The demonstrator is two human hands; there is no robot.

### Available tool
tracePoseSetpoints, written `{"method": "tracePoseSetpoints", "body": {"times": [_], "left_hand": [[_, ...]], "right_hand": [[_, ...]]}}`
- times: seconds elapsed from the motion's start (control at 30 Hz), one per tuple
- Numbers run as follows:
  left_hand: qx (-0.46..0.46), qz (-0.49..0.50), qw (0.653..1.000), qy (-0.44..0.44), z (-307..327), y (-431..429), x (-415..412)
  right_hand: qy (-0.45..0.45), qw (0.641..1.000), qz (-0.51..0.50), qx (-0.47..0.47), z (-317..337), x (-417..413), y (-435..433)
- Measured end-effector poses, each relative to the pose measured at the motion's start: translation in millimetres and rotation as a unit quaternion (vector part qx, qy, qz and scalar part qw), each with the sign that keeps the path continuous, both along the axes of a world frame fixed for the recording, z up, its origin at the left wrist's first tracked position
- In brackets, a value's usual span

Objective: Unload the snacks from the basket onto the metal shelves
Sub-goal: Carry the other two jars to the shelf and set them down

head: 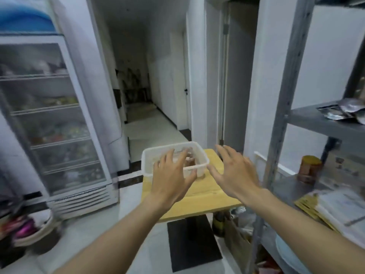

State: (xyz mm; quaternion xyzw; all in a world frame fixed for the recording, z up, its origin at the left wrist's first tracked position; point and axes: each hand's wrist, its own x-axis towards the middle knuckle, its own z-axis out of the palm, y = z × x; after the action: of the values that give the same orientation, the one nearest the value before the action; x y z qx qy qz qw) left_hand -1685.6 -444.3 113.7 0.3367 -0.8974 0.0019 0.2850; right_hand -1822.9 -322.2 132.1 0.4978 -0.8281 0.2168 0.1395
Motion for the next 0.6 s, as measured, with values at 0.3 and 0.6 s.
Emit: {"method": "tracePoseSetpoints", "body": {"times": [0.3, 0.6], "left_hand": [[0.069, 0.046, 0.996, -0.024, -59, -153, -75], [0.205, 0.016, 0.978, 0.018, -116, -300, -152]], "right_hand": [[-0.091, 0.995, 0.039, 0.016, -60, -80, -166], [-0.272, 0.962, 0.0, -0.016, -114, -144, -317]]}}
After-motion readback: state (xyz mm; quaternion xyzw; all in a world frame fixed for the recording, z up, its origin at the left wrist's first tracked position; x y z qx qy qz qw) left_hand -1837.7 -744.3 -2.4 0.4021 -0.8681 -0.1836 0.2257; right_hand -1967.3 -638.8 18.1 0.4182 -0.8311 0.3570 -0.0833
